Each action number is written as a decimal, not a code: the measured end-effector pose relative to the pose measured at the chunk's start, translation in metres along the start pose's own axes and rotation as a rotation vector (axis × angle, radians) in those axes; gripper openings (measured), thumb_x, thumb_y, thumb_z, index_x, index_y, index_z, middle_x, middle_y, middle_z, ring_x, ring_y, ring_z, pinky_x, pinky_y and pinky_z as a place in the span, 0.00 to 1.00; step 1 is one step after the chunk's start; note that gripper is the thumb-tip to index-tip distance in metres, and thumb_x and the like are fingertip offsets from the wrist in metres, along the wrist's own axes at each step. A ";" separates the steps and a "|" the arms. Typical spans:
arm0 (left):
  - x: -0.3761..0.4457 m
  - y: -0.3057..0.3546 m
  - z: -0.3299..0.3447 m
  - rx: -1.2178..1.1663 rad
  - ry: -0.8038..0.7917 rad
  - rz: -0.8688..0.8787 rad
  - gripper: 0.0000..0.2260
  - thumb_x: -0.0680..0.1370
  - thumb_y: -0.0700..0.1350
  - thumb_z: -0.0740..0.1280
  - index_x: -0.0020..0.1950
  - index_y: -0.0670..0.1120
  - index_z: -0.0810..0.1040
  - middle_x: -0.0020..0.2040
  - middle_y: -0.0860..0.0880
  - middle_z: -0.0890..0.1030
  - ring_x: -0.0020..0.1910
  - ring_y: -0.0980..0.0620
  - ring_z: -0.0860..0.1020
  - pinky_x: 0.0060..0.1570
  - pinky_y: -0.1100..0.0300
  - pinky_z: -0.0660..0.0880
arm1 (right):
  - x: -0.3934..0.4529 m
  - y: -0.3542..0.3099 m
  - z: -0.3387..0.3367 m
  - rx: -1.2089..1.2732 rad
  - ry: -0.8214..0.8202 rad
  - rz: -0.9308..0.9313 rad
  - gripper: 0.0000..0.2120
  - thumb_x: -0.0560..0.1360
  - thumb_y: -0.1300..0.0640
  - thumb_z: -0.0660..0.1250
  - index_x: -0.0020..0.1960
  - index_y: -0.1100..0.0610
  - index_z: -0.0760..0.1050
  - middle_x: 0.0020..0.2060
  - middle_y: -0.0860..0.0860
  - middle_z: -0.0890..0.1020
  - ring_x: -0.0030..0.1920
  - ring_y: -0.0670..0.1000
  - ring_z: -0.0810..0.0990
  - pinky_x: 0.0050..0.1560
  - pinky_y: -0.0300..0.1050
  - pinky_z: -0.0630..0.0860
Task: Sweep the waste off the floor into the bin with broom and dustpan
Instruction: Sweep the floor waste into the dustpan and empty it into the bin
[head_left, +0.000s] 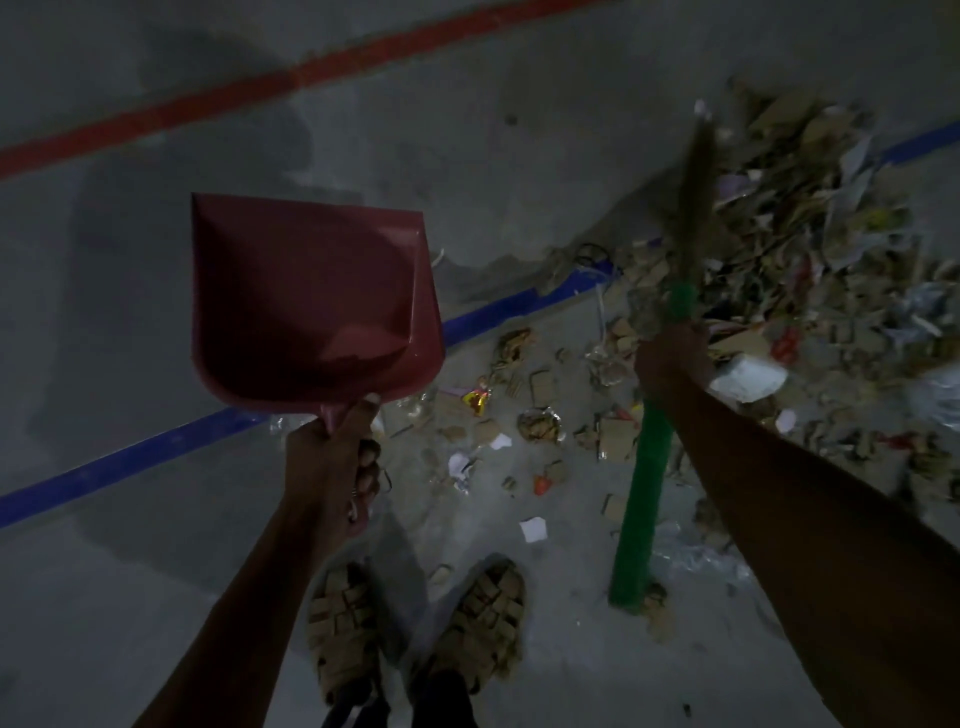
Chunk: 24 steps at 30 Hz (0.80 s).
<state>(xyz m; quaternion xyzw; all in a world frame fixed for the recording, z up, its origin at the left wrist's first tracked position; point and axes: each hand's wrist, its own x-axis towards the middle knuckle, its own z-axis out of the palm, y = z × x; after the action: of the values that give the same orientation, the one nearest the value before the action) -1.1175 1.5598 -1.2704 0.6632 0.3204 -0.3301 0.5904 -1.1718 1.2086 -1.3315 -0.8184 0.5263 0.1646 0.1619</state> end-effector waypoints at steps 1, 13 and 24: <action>-0.001 -0.001 0.003 0.006 -0.005 -0.001 0.19 0.78 0.53 0.72 0.36 0.46 0.68 0.27 0.48 0.67 0.18 0.54 0.63 0.22 0.69 0.58 | -0.005 0.005 0.001 -0.028 0.072 0.013 0.21 0.80 0.60 0.60 0.71 0.67 0.66 0.70 0.64 0.67 0.62 0.65 0.74 0.59 0.56 0.72; -0.004 -0.015 -0.020 0.058 0.012 -0.002 0.18 0.78 0.52 0.72 0.34 0.48 0.68 0.26 0.50 0.68 0.20 0.53 0.63 0.24 0.66 0.58 | -0.104 0.048 0.059 -0.053 -0.120 -0.474 0.25 0.81 0.63 0.58 0.77 0.62 0.60 0.73 0.61 0.64 0.62 0.65 0.75 0.58 0.59 0.77; -0.034 -0.020 -0.066 0.111 0.047 -0.055 0.20 0.78 0.55 0.71 0.35 0.48 0.67 0.25 0.49 0.66 0.20 0.53 0.62 0.24 0.67 0.59 | -0.161 0.098 0.057 -0.083 -0.104 -0.096 0.17 0.81 0.59 0.59 0.69 0.61 0.68 0.60 0.61 0.77 0.56 0.66 0.79 0.56 0.57 0.75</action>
<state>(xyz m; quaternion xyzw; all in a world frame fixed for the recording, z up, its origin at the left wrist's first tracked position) -1.1495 1.6266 -1.2489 0.6934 0.3336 -0.3477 0.5358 -1.3301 1.3256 -1.3204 -0.8392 0.4698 0.2206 0.1625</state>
